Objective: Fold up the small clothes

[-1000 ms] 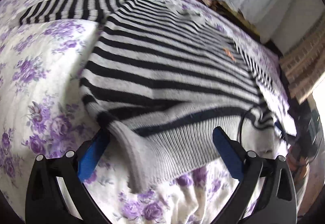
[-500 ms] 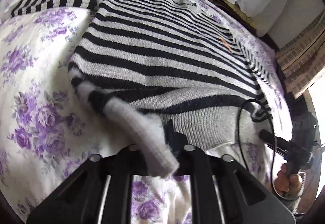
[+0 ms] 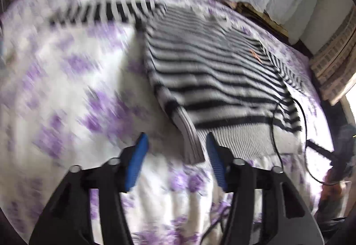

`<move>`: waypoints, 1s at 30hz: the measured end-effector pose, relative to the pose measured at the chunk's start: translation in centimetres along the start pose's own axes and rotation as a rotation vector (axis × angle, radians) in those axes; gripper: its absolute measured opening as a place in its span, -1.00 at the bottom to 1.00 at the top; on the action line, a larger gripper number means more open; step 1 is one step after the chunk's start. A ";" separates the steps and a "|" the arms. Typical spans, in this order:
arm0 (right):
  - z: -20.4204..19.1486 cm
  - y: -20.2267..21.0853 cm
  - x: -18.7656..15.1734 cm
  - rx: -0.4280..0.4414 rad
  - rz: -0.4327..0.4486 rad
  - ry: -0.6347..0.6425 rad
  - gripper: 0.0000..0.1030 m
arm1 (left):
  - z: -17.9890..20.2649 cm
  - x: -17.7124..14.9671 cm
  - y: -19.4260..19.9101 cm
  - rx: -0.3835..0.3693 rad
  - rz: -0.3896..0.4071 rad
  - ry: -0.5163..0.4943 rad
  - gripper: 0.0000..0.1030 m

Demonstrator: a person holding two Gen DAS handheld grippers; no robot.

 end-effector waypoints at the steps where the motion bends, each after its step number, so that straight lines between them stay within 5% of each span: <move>1: -0.5 0.4 1.0 0.006 0.026 0.024 -0.52 | 0.7 0.7 0.8 0.009 0.033 -0.028 0.18; 4: -2.4 -1.0 2.9 0.068 0.043 0.064 -0.43 | 3.4 2.2 0.5 -0.006 0.057 -0.092 0.57; 5: -2.9 -2.3 3.2 0.102 0.020 0.068 -0.19 | 4.4 2.4 -0.8 0.005 0.051 -0.125 0.64; 6: -3.1 -3.9 3.1 0.110 -0.013 0.061 -0.02 | 5.0 2.3 -1.9 0.019 0.039 -0.143 0.64; 8: -2.3 -7.6 2.4 0.066 -0.095 -0.001 -0.04 | 5.5 1.8 -5.2 0.090 -0.020 -0.150 0.61; 10: -1.5 -8.1 3.0 0.051 -0.052 -0.056 -0.17 | 6.1 1.5 -6.9 0.116 -0.040 -0.156 0.58; 12: -2.0 -7.2 4.5 0.051 -0.009 -0.078 -0.07 | 7.3 1.7 -6.6 0.093 -0.020 -0.187 0.58; 13: -2.4 -6.6 5.7 0.042 0.037 -0.076 0.04 | 7.7 1.9 -6.3 0.079 -0.014 -0.201 0.60; 15: -3.6 -6.0 8.0 -0.009 0.125 -0.053 0.64 | 8.8 2.7 -6.4 0.067 -0.007 -0.214 0.60; 20: -7.2 -9.1 13.2 -0.049 0.239 -0.026 0.68 | 9.0 3.8 -7.9 0.066 -0.019 -0.157 0.60; 23: -8.6 -12.3 15.6 -0.143 0.270 0.008 0.69 | 7.6 3.6 -8.4 0.073 -0.037 -0.108 0.60; 26: -10.2 -15.6 16.6 -0.218 0.239 0.053 0.69 | 6.3 3.5 -8.2 0.086 -0.038 -0.093 0.60; 30: -11.9 -18.3 16.1 -0.203 0.207 0.096 0.69 | 5.7 3.7 -8.6 0.090 -0.040 -0.088 0.60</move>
Point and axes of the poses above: each gripper's, at about its wrist camera, not at the fingertips, and y roughly against the way its jaws point, z to its right, x to its top, the point moved 5 cm from there along -y, roughly the way its jaws point, and after that the axes turned 10 degrees about y, right-handed, at the moved point
